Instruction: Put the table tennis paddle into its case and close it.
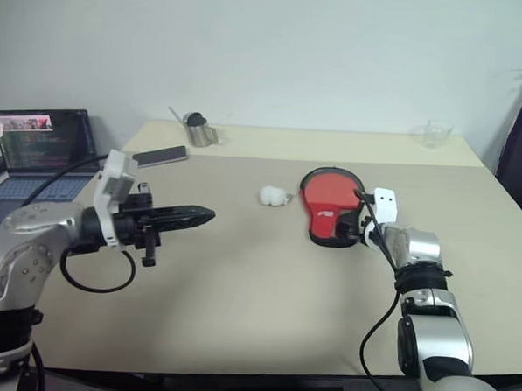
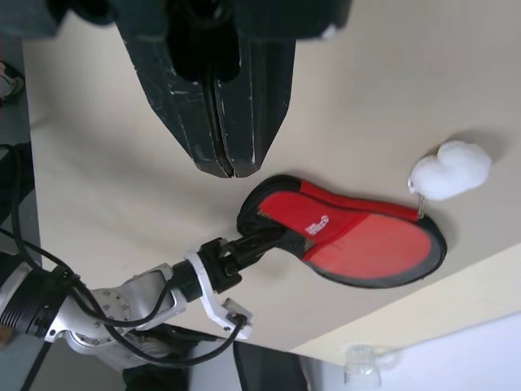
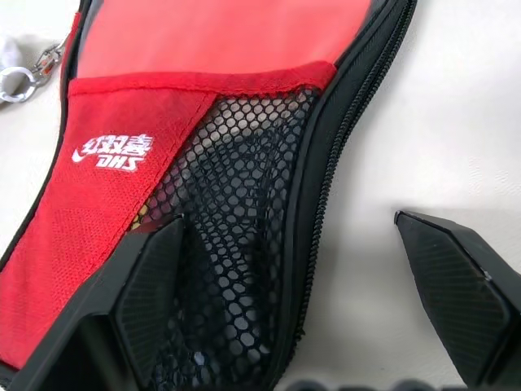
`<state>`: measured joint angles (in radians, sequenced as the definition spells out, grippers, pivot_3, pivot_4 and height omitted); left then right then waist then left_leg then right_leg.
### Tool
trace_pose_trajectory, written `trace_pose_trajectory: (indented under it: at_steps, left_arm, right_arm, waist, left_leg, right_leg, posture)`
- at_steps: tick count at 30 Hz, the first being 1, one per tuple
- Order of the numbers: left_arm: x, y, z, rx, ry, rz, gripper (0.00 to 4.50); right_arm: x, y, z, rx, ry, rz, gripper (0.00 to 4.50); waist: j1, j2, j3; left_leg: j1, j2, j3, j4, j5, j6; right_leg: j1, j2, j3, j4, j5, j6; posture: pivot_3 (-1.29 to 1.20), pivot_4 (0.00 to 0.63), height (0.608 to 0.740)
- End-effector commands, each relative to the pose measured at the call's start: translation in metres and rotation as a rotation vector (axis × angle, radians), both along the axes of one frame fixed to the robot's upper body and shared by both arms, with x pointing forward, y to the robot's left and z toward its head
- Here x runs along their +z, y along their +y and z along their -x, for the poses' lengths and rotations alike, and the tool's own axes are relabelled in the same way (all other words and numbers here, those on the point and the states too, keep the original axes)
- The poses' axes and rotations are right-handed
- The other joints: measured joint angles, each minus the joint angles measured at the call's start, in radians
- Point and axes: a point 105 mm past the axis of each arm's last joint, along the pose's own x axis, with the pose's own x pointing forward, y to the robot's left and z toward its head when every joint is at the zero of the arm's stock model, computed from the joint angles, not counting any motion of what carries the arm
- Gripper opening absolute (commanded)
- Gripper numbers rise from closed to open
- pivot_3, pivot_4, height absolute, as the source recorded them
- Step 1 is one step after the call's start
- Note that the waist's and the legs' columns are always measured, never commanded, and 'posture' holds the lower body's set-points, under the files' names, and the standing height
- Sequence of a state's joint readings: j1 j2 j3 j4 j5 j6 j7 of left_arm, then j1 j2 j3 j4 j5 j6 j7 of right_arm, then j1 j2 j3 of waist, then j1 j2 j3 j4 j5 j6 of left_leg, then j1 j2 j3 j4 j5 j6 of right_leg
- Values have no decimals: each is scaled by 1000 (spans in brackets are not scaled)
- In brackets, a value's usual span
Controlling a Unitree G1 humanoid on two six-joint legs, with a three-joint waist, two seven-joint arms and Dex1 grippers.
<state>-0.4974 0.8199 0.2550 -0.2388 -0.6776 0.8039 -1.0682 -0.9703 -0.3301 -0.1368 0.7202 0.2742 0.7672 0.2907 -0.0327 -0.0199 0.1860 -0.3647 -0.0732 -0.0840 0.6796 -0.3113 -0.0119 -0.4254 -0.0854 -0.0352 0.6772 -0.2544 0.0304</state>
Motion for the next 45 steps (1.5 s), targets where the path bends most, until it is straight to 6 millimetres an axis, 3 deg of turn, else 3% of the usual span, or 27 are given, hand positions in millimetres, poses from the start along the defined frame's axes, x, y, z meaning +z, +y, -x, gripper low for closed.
trace_pose_trajectory:
  at_steps: [1,4,14,16,32,45]
  left_arm:
    - [16,7,5,24,-41,20,189]
    - [15,10,7,31,-34,10,939]
    - [18,25,4,92,-39,-7,4496]
    - [18,28,2,106,-44,-17,4500]
    - [21,40,-7,169,-84,-65,4500]
    - [18,35,-19,137,-100,-84,4500]
  right_arm:
    - [9,10,-3,29,-29,-19,4500]
    - [8,12,-2,31,-27,-24,3877]
    - [2,19,1,49,-10,-36,526]
    - [2,19,2,49,-9,-35,16]
    - [-8,23,13,127,44,-18,16]
    - [-12,19,58,338,116,38,16]
  waist:
    - [-3,0,0]
    - [-7,0,0]
    - [-8,0,0]
    - [-8,0,0]
    - [-8,0,0]
    - [1,0,0]
  left_leg:
    - [0,0,0,0,0,0]
    - [0,0,0,0,0,0]
    - [1,0,0,0,0,0]
    - [1,0,0,0,0,0]
    - [1,1,0,-1,0,0]
    - [0,0,-1,-2,-1,1]
  right_leg:
    - [0,0,0,0,0,0]
    - [0,0,0,0,0,0]
    - [0,0,0,0,0,0]
    - [0,0,0,0,0,0]
    - [0,1,0,-1,0,0]
    - [0,1,-1,-3,0,0]
  posture:
    - [0,150,740]
    - [0,150,740]
    - [0,150,740]
    - [0,150,740]
    - [0,150,740]
    - [0,150,740]
